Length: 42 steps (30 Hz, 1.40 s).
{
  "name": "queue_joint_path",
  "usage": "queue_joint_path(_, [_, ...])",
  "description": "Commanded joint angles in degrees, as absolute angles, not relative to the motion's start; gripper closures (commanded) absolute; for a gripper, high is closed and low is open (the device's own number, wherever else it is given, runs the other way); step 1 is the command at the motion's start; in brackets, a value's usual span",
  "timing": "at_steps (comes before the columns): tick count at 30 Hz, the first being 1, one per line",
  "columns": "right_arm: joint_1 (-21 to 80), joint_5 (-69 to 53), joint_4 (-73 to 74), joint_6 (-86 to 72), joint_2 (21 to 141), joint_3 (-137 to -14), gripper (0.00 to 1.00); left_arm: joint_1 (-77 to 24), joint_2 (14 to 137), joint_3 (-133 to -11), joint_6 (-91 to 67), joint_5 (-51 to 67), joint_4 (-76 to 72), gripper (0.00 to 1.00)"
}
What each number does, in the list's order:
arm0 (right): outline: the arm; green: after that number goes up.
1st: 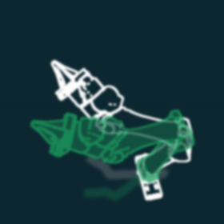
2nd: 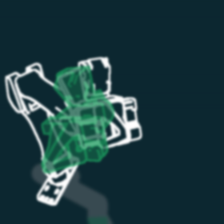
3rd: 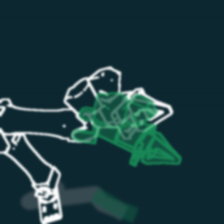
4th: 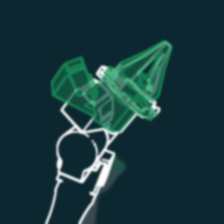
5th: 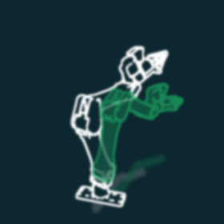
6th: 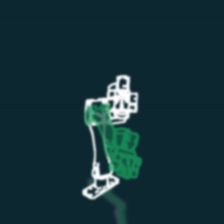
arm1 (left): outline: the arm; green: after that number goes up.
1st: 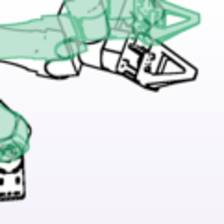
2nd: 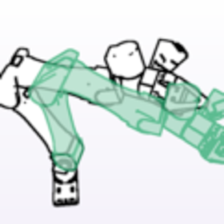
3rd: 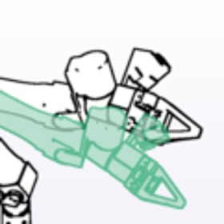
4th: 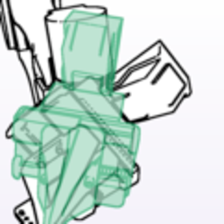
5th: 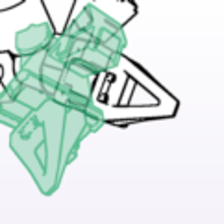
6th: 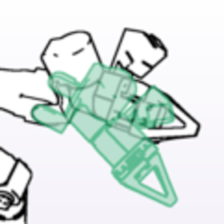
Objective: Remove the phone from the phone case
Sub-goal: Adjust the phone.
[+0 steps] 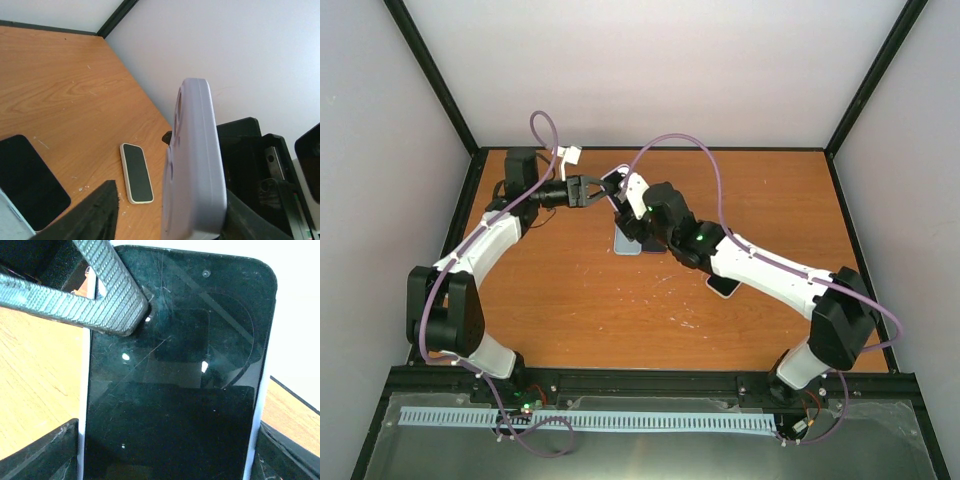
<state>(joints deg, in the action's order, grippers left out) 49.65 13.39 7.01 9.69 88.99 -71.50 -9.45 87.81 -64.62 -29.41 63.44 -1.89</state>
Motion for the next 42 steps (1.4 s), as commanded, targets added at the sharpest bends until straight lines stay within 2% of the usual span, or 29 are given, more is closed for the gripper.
queue_joint_path(1, [50.5,14.9,2.0,9.3,89.2,-74.8,0.35,-9.7,86.9,-64.6,-30.7,65.1,-4.4,0.54])
queue_joint_path(5, [50.5,14.5,2.4,9.0,89.5,-75.2,0.34,-9.8,86.8,-64.2,-30.8,66.3,-5.4,0.70])
queue_joint_path(9, [49.7,12.4,4.5,8.9,87.9,-74.5,0.25,-9.7,86.7,-65.4,-27.3,68.0,-2.8,0.88])
queue_joint_path(12, [48.5,7.9,7.4,9.4,85.5,-72.6,0.09,-9.5,86.2,-66.0,-23.9,68.1,-0.1,0.92])
queue_joint_path(15, [47.1,2.3,11.3,11.7,83.2,-71.5,0.00,-9.5,86.2,-66.4,-20.4,69.3,2.7,0.94])
queue_joint_path(19, [42.9,-8.7,16.7,13.5,80.5,-71.6,0.00,-9.5,86.2,-67.3,-13.1,71.1,8.0,0.95])
queue_joint_path(23, [34.6,-26.8,24.7,15.9,80.0,-74.3,0.00,-9.5,85.7,-67.8,-3.6,75.1,13.6,0.95])
queue_joint_path(27, [28.2,-40.3,33.8,17.5,83.0,-79.6,0.00,-9.5,85.6,-69.0,10.1,77.9,21.7,0.95])
queue_joint_path(30, [27.0,-47.4,42.4,21.3,86.7,-85.0,0.00,-9.7,87.0,-71.9,22.0,78.1,30.9,0.95])
queue_joint_path(33, [27.0,-51.5,48.7,25.9,89.6,-88.7,0.01,-10.0,88.9,-74.5,29.0,77.4,37.3,0.95])
queue_joint_path(42, [27.7,-52.6,50.1,28.3,94.2,-92.9,0.17,-14.0,90.7,-76.3,40.5,74.0,46.4,0.97])
